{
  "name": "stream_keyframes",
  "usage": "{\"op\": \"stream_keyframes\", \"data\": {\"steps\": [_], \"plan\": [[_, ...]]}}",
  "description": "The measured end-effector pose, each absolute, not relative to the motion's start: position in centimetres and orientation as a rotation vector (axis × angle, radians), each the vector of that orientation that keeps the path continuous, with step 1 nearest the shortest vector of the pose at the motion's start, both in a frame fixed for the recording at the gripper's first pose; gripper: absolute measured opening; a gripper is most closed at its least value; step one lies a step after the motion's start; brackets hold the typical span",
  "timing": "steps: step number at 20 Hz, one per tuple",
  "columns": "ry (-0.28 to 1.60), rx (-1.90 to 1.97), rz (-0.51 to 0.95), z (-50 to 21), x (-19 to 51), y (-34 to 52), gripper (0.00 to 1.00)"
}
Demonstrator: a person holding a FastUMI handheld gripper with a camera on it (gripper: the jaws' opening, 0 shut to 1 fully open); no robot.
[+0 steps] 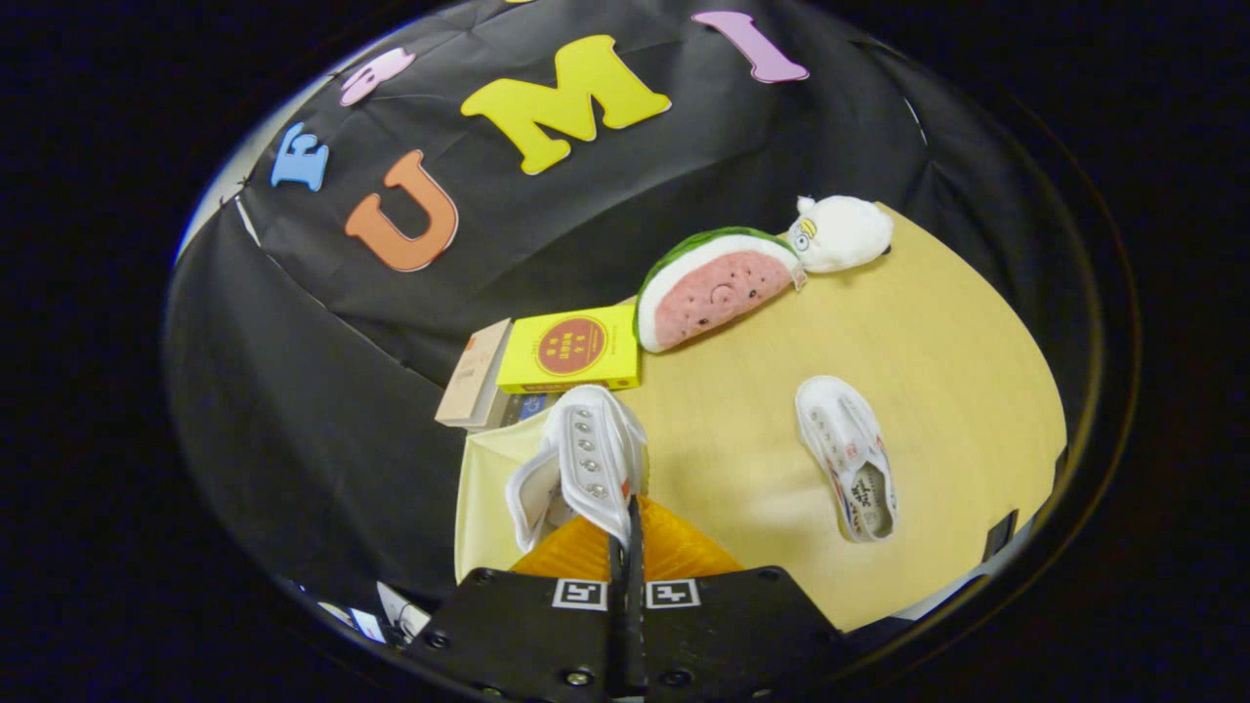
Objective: Open the storage box then place both shoes into the box .Put the left shoe in first, then the right shoe, with the right side of both shoes facing outward in a uniform manner.
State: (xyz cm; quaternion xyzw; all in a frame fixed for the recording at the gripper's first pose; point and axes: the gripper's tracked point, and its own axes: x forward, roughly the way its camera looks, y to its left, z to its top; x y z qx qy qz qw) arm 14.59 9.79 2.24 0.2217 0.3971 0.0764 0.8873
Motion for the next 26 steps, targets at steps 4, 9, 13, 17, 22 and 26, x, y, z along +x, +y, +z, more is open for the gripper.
{"op": "stream_keyframes", "data": {"steps": [4,9,13,17,22,26], "plan": [[0.854,0.467,0.181,2.2,14.1,15.8,0.00],[0.890,0.494,0.165,-0.9,14.3,22.7,0.00],[0.895,0.523,0.131,-3.6,14.6,27.0,0.00],[0.819,0.582,0.039,-5.4,15.4,29.0,0.00],[0.718,0.594,-0.044,-7.8,17.3,30.5,0.00],[0.707,0.571,-0.048,-9.7,17.8,32.2,0.00]]}}
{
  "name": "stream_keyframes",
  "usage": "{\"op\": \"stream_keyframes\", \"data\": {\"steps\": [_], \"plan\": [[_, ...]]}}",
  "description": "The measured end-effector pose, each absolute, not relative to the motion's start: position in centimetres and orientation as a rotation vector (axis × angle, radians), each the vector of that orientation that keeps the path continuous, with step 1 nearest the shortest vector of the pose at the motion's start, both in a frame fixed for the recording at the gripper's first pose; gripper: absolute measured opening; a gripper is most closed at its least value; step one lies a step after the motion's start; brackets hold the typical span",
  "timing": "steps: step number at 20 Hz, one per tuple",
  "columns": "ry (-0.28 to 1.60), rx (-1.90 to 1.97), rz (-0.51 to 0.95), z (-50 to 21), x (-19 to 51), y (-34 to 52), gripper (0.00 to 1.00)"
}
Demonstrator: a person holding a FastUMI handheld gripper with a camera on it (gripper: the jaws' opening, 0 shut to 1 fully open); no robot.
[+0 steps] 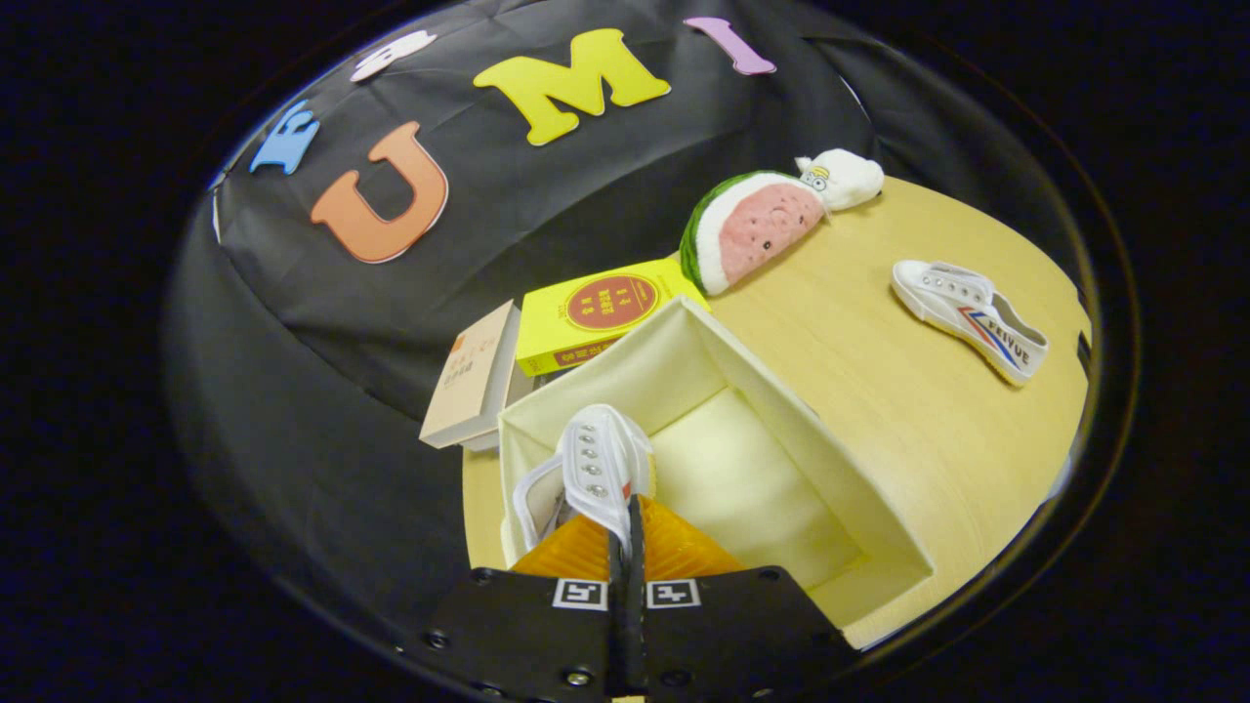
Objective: Open the storage box then place both shoes into the box .Put the left shoe in first, then the right shoe, with the right side of both shoes facing outward in a uniform manner.
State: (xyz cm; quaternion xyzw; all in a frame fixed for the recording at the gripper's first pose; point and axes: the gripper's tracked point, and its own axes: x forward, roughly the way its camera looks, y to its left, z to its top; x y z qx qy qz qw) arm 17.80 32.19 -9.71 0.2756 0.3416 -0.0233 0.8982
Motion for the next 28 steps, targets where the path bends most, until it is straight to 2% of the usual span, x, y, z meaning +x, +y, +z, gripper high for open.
{"op": "stream_keyframes", "data": {"steps": [4,7,9,10,11,13,18,20,28], "plan": [[0.772,0.571,-0.071,-12.4,17.8,32.3,0.00],[0.900,0.548,-0.059,-15.3,17.1,32.7,0.02],[0.920,0.530,-0.009,-15.4,17.2,33.1,0.02],[0.914,0.476,0.015,-15.3,17.5,32.9,0.09],[0.909,0.431,0.072,-14.9,17.4,33.5,0.09],[0.896,0.335,0.154,-13.5,16.7,34.5,0.19],[0.789,0.145,0.153,-10.0,16.6,32.3,0.86],[0.777,0.140,0.155,-8.8,16.1,31.2,0.96],[0.757,0.116,0.146,-5.3,15.5,21.3,0.96]]}}
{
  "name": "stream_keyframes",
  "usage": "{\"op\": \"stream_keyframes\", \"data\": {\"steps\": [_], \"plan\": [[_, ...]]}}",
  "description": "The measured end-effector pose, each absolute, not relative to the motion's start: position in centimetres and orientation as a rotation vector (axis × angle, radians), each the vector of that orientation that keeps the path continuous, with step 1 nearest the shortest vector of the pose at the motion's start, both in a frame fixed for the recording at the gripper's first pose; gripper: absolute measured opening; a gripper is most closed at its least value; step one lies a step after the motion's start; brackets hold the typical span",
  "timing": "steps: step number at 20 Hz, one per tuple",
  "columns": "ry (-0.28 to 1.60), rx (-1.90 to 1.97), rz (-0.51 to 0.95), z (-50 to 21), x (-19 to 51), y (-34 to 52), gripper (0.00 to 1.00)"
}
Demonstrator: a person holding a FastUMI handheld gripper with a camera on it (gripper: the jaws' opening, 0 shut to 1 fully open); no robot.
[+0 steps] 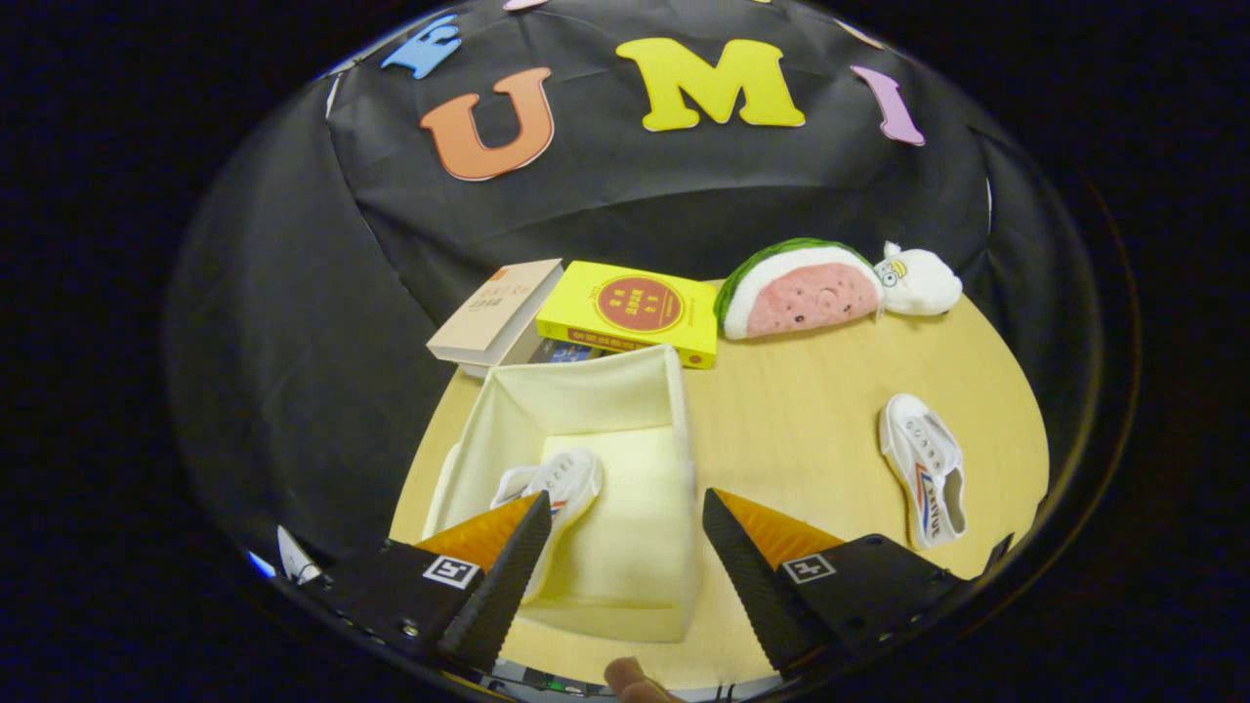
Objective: Open the storage box then place both shoes into the box .Put the left shoe in first, then the right shoe, with the right side of both shoes facing outward in a uniform manner.
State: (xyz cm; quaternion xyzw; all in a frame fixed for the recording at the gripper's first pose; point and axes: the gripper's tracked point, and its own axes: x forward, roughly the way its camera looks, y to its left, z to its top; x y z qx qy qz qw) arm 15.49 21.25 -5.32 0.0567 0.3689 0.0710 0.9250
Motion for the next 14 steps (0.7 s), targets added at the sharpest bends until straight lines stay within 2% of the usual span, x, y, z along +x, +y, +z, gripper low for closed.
{"op": "stream_keyframes", "data": {"steps": [6,14], "plan": [[0.793,0.122,0.076,-6.0,15.9,9.7,0.96],[0.947,0.071,-0.163,-12.1,17.2,-7.1,0.96]]}}
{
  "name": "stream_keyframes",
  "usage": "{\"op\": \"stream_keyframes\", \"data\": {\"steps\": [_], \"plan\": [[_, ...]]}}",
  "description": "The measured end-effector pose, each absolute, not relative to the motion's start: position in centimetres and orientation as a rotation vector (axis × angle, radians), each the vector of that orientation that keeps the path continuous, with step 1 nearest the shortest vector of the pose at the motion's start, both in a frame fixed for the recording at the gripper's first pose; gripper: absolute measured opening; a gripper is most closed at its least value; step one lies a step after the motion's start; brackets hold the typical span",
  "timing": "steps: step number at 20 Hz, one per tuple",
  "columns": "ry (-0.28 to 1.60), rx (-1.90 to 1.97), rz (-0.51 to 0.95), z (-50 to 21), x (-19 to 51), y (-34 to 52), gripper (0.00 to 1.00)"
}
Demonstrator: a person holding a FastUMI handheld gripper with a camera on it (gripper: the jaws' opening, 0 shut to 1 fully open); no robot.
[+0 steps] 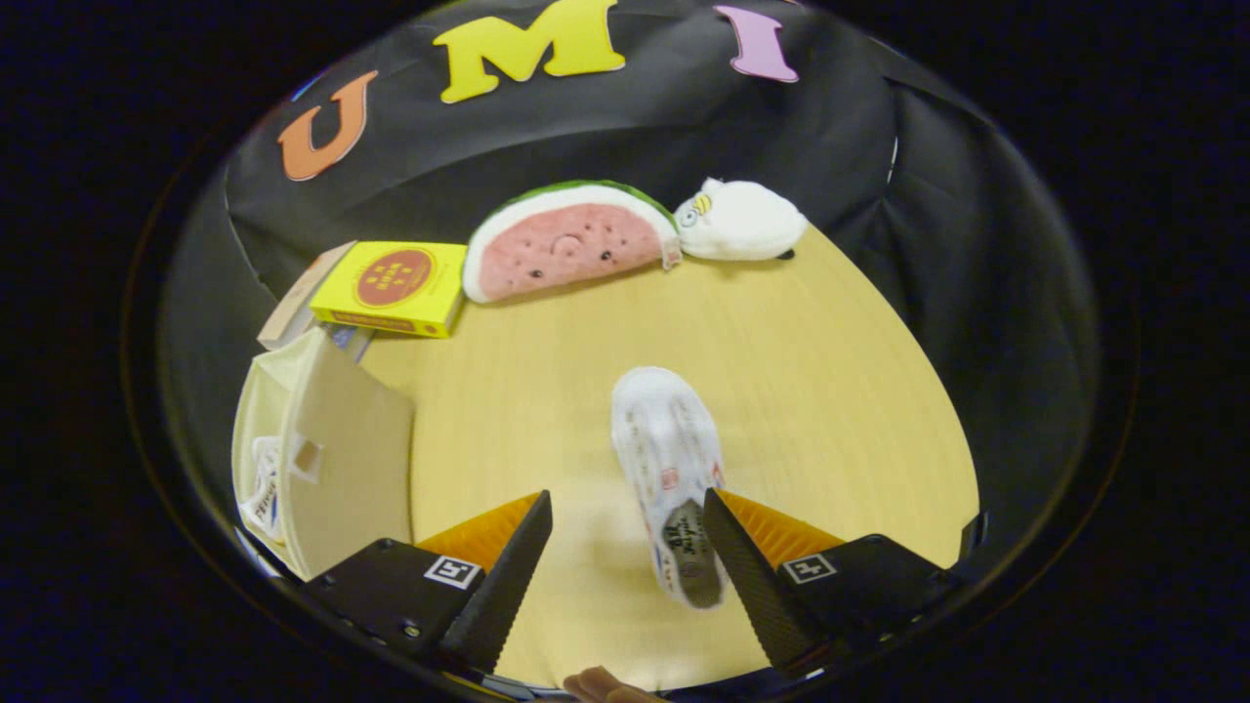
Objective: Open the storage box then place both shoes into the box .Put the left shoe in first, then the right shoe, with the right side of both shoes facing outward in a uniform manner.
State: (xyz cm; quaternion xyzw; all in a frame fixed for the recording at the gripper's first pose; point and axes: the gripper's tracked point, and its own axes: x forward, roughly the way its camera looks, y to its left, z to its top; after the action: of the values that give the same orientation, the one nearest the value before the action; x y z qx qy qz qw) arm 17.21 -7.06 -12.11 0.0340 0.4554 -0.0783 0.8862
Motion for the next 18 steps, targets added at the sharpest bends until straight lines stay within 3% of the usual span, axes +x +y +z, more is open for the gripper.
{"op": "stream_keyframes", "data": {"steps": [5,10,13,18], "plan": [[1.078,-0.047,-0.162,-14.4,15.3,-12.1,0.96],[1.059,-0.056,-0.204,-16.2,16.7,-13.7,0.95],[1.098,-0.043,-0.211,-18.3,17.7,-13.3,0.89],[1.106,-0.089,-0.160,-19.9,21.0,-12.4,0.41]]}}
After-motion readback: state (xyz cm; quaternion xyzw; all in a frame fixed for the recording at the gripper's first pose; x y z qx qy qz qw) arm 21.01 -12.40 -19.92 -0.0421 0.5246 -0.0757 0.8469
